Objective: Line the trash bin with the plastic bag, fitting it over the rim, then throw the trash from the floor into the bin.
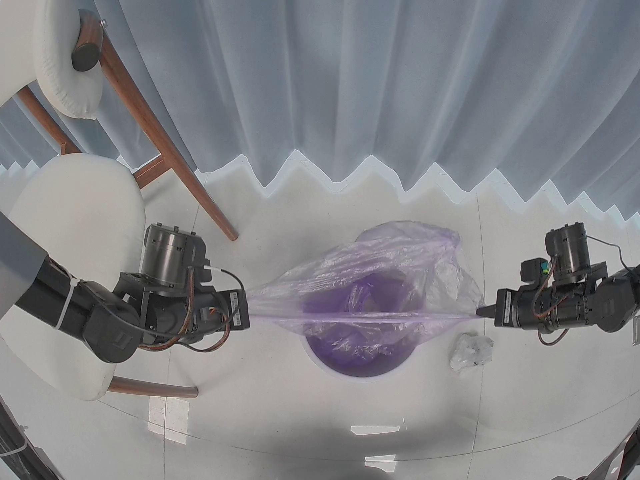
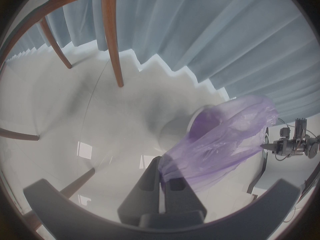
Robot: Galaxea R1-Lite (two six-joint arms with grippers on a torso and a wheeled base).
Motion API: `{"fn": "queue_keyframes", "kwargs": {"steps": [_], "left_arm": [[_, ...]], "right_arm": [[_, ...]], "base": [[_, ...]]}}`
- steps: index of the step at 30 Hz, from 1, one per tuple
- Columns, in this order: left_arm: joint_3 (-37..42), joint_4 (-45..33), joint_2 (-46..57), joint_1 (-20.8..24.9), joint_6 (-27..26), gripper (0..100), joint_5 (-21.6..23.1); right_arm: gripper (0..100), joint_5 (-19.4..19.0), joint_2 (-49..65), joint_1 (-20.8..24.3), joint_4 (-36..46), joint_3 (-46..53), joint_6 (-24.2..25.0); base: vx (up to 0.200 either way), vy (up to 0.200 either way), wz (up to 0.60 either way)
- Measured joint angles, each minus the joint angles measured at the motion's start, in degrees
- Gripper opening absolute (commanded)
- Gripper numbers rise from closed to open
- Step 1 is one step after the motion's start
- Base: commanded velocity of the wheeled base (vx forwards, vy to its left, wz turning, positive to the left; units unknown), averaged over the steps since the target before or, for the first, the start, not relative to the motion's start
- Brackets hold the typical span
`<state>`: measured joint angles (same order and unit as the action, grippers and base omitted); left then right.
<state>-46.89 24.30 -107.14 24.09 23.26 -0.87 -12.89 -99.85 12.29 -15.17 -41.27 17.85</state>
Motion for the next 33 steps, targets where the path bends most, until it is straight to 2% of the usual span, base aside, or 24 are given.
{"fn": "queue_keyframes", "kwargs": {"steps": [10,17,24,33], "left_arm": [[9.8,2.0,0.8,3.0,-5.8,0,0.6],[14.0,15.2,-4.1,4.4,-9.5,0,0.7],[18.1,31.3,-12.0,4.6,-16.6,0,0.8],[20.6,33.2,-17.8,5.0,-18.4,0,0.7]], "right_arm": [[0,0.1,1.1,4.2,-4.9,10.9,-0.2],[0,0.7,-0.2,7.1,-9.7,15.9,-1.0],[0,2.9,-2.8,8.4,-11.2,17.5,-3.0],[0,6.9,-9.7,9.1,-15.2,17.5,-5.9]], "base": [[0.000,0.000,0.00],[0.000,0.000,0.00],[0.000,0.000,0.00],[0.000,0.000,0.00]]}}
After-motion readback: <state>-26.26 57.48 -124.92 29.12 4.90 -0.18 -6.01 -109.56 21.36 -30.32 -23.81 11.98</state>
